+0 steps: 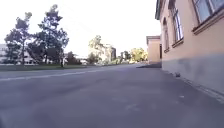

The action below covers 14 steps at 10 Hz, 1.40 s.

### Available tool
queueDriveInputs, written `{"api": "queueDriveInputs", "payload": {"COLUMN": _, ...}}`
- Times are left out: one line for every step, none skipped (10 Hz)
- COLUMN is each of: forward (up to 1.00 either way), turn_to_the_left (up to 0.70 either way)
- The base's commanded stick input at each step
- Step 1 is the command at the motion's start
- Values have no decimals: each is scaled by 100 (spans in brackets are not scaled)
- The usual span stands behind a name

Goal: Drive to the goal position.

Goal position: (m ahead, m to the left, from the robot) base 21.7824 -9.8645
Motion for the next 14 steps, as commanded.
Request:
{"api": "queueDriveInputs", "payload": {"forward": 0, "turn_to_the_left": 0}}
{"api": "queueDriveInputs", "payload": {"forward": 0, "turn_to_the_left": 0}}
{"api": "queueDriveInputs", "payload": {"forward": 0, "turn_to_the_left": 0}}
{"api": "queueDriveInputs", "payload": {"forward": 0, "turn_to_the_left": 0}}
{"api": "queueDriveInputs", "payload": {"forward": 26, "turn_to_the_left": 0}}
{"api": "queueDriveInputs", "payload": {"forward": 50, "turn_to_the_left": 0}}
{"api": "queueDriveInputs", "payload": {"forward": 50, "turn_to_the_left": 0}}
{"api": "queueDriveInputs", "payload": {"forward": 50, "turn_to_the_left": 0}}
{"api": "queueDriveInputs", "payload": {"forward": 50, "turn_to_the_left": 0}}
{"api": "queueDriveInputs", "payload": {"forward": 50, "turn_to_the_left": 0}}
{"api": "queueDriveInputs", "payload": {"forward": 50, "turn_to_the_left": 0}}
{"api": "queueDriveInputs", "payload": {"forward": 50, "turn_to_the_left": 0}}
{"api": "queueDriveInputs", "payload": {"forward": 50, "turn_to_the_left": 0}}
{"api": "queueDriveInputs", "payload": {"forward": 50, "turn_to_the_left": 0}}
